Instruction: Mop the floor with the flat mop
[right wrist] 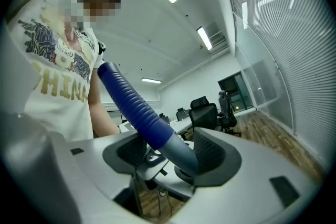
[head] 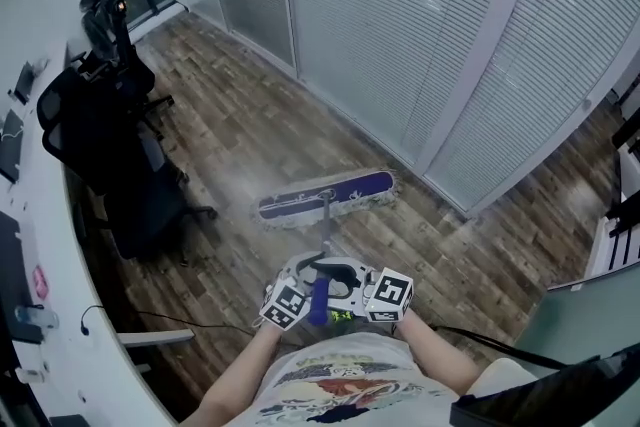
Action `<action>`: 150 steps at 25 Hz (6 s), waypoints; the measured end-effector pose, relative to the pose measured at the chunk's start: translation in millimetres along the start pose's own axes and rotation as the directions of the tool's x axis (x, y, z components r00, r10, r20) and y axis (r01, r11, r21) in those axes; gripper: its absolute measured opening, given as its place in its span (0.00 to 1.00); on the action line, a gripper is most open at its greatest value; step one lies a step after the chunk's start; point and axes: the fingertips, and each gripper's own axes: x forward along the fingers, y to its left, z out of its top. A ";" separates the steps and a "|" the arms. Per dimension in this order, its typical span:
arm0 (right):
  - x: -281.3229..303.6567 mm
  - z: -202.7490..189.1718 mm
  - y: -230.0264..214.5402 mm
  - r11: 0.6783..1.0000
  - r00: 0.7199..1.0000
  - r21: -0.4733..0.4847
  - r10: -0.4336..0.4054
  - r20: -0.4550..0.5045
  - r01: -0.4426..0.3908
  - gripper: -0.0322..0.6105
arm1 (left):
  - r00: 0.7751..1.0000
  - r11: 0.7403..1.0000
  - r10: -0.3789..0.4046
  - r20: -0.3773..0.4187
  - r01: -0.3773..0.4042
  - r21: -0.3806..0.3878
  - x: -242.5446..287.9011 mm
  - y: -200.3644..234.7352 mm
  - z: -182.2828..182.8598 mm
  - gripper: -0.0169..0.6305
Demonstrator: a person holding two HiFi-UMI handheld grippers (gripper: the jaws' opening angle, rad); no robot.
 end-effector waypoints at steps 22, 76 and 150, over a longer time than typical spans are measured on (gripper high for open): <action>35.0 -104.4 339.1 0.998 0.998 -0.010 -0.058 0.001 0.058 0.46 | 0.999 0.999 -0.034 0.029 0.035 -0.012 -232.2 -255.3 -101.0 0.24; 45.5 -76.2 254.4 0.997 0.995 -0.031 -0.062 0.079 0.065 0.46 | 0.995 0.991 -0.102 -0.002 0.101 0.085 -181.3 -185.7 -85.9 0.25; 29.0 -148.6 361.9 0.942 0.942 0.025 -0.332 -0.053 0.333 0.47 | 0.968 0.957 -0.252 0.008 0.248 0.152 -231.1 -297.8 -139.4 0.26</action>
